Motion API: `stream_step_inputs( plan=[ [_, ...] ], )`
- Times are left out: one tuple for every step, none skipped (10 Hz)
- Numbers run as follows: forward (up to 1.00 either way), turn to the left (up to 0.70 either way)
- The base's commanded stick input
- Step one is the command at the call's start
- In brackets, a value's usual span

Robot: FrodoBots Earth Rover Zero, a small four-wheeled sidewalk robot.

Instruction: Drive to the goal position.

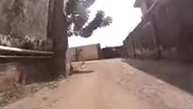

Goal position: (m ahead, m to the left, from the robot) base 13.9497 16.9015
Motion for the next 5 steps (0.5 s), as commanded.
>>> stream_step_inputs(
  plan=[
    [0.6, 0.0],
    [0.6, 0.0],
    [0.6, 0.0],
    [0.6, 0.0],
    [0.6, 0.0]
  ],
)
